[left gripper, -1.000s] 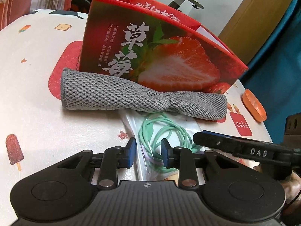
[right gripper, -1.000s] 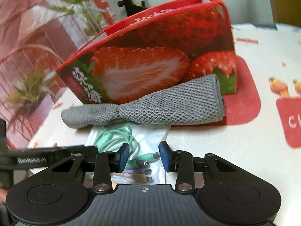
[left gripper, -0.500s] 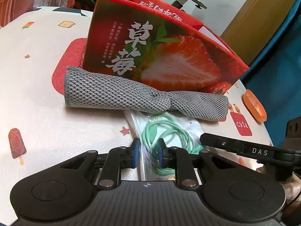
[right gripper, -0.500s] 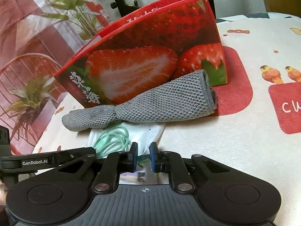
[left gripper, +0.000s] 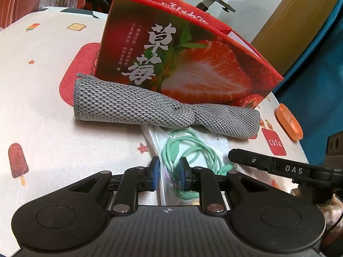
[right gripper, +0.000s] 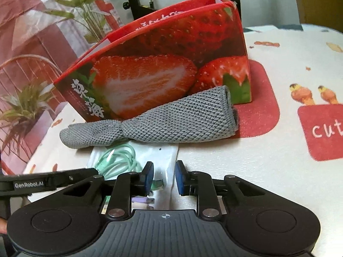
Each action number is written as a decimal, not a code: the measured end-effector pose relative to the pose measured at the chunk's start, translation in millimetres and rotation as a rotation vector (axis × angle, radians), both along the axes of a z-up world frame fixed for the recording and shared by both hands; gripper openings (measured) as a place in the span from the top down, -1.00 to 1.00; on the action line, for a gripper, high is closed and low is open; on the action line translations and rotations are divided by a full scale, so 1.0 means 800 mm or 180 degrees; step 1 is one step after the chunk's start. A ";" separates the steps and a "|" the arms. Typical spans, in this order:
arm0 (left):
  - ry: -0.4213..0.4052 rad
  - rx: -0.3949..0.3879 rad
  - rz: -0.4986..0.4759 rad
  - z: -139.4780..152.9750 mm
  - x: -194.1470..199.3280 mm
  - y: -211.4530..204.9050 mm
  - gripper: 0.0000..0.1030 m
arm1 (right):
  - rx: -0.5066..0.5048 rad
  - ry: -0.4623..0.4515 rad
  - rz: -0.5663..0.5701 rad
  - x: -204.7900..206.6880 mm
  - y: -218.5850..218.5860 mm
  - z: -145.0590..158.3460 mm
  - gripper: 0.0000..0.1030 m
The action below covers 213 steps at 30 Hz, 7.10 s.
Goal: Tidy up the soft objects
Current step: 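Close the right gripper on the white bag of mint-green cables, then lift the cable bag with the right gripper and lower it into the red box, then open the right gripper and withdraw it toward the grey towel, then close the right gripper on the grey knit towel, then lift the grey towel with the right gripper over the red box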
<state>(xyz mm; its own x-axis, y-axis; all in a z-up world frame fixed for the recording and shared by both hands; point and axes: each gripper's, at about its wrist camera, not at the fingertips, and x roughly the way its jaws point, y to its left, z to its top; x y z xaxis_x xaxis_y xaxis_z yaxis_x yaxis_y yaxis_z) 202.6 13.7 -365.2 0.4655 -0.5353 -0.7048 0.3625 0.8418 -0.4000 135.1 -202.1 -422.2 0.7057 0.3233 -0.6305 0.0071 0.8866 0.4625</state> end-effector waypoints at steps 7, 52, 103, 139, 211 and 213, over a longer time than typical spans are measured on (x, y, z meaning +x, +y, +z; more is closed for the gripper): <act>0.0008 -0.0033 0.0022 -0.002 0.000 0.002 0.59 | 0.0704 0.0121 -0.0085 0.010 -0.012 -0.013 0.46; -0.0498 -0.0416 0.0008 0.075 -0.059 0.023 0.92 | 0.0378 -0.0512 -0.0037 -0.063 -0.008 0.074 0.86; -0.0078 0.0340 -0.0229 0.100 0.192 -0.069 0.94 | -0.0040 0.0131 0.0163 0.232 -0.053 0.106 0.87; -0.1129 0.0502 0.0124 0.181 0.104 -0.039 -0.81 | -0.0614 -0.0234 0.0188 0.167 -0.025 0.152 -0.84; -0.0722 0.0595 0.0378 0.033 0.012 0.017 0.57 | -0.0669 -0.0491 -0.0148 0.015 -0.020 -0.003 0.79; -0.0767 0.0578 0.0396 0.038 0.008 0.018 0.60 | -0.0615 -0.0535 -0.0138 0.010 -0.023 0.003 0.80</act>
